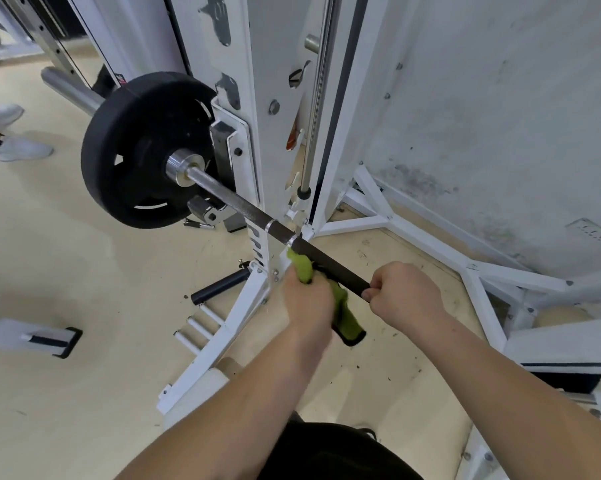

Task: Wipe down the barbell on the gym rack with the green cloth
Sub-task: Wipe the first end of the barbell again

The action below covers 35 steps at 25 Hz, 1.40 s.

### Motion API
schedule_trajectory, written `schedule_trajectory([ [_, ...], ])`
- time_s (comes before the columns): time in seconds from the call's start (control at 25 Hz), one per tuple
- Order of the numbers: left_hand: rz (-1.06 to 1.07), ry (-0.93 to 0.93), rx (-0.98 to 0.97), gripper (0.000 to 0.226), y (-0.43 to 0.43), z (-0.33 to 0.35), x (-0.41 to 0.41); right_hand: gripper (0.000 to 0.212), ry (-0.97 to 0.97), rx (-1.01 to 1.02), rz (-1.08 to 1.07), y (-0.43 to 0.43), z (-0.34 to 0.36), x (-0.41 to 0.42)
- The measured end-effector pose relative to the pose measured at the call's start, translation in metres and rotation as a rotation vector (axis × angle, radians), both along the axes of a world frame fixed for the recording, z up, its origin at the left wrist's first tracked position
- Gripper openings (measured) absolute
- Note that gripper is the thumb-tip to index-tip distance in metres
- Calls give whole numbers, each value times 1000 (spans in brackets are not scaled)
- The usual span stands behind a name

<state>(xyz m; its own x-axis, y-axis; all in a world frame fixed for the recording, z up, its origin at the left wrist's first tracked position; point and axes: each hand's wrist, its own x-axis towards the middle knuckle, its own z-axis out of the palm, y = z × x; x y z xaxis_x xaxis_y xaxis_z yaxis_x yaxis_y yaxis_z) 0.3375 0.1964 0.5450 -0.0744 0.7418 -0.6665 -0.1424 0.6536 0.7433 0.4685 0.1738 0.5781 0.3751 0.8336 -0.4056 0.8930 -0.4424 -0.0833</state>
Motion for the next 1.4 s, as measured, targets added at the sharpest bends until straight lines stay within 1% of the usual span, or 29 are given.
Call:
schedule_trajectory([
  [0.08, -139, 12, -6, 9, -24, 9, 9, 19, 24, 0, -11, -1, -2, 1],
  [0.12, -185, -2, -36, 8, -24, 7, 4, 19, 39, 7, -21, -2, -2, 2],
  [0.16, -166, -28, -68, 8, -14, 1, -1, 19, 53, 13, -29, -3, -3, 3],
  [0.2, -81, -58, -89, 8, 2, -5, -9, 19, 61, 18, -31, -4, -3, 3],
  [0.24, 29, -46, -74, 8, 16, -11, -14, 18, 61, 29, -29, -5, -3, 4],
  [0.32, 132, 74, -4, 11, 25, -11, -15, 17, 51, 55, -10, -7, -5, 3],
  [0.36, 106, 110, 18, 10, 18, -8, -9, 17, 41, 57, -9, -7, -6, 3],
  [0.4, 40, 103, 41, 8, 9, -9, -5, 16, 29, 46, -10, -6, -5, 2],
  [0.48, -107, 26, 20, 4, -2, -11, -13, 13, -9, 10, 13, -2, -2, 0],
  [0.52, -121, 23, 26, 5, 2, -11, -26, 10, -34, 0, 41, 2, 0, -1],
  [0.56, -65, 45, 65, 8, 11, -9, -41, 9, -46, 0, 65, 5, 2, -3],
  [0.6, -6, 106, 137, 11, 22, -4, -56, 14, -39, 15, 85, 9, 4, -6],
  [0.64, 26, 171, 236, 14, 33, 4, -68, 19, -10, 42, 104, 14, 4, -10],
  [0.68, 9, 258, 361, 18, 42, 10, -74, 21, 25, 77, 119, 20, 3, -16],
  [0.72, -50, 323, 497, 24, 50, 18, -77, 20, 63, 118, 129, 27, 2, -24],
  [0.76, -155, 374, 626, 33, 57, 17, -77, 20, 90, 147, 136, 35, 0, -32],
  [0.8, -336, 449, 711, 45, 64, 14, -76, 17, 106, 171, 149, 42, -3, -39],
  [0.88, -801, 753, 759, 66, 81, -7, -77, 15, 111, 186, 156, 53, -9, -50],
  [0.92, -967, 901, 780, 69, 90, -19, -80, 16, 98, 182, 154, 56, -13, -54],
  [0.96, -1057, 961, 812, 70, 98, -25, -86, 15, 76, 180, 153, 57, -16, -55],
  [1.0, -1083, 944, 844, 69, 110, -26, -95, 14, 50, 180, 152, 57, -19, -56],
  [1.08, -992, 833, 853, 68, 138, -21, -111, 14, 3, 182, 150, 59, -23, -57],
  [1.12, -907, 825, 829, 66, 151, -18, -116, 15, -13, 182, 144, 61, -24, -59],
  [1.16, -850, 859, 809, 61, 155, -13, -115, 16, -23, 180, 138, 62, -24, -61],
  [1.2, -836, 886, 799, 55, 149, -10, -108, 16, -34, 176, 134, 63, -23, -63],
  [1.28, -897, 838, 833, 45, 115, -8, -88, 14, -61, 165, 133, 65, -22, -66],
  [1.36, -1021, 734, 888, 44, 86, -6, -82, 13, -72, 163, 122, 64, -21, -68],
  [1.4, -1071, 714, 895, 45, 88, -5, -85, 12, -68, 162, 115, 64, -21, -69],
])
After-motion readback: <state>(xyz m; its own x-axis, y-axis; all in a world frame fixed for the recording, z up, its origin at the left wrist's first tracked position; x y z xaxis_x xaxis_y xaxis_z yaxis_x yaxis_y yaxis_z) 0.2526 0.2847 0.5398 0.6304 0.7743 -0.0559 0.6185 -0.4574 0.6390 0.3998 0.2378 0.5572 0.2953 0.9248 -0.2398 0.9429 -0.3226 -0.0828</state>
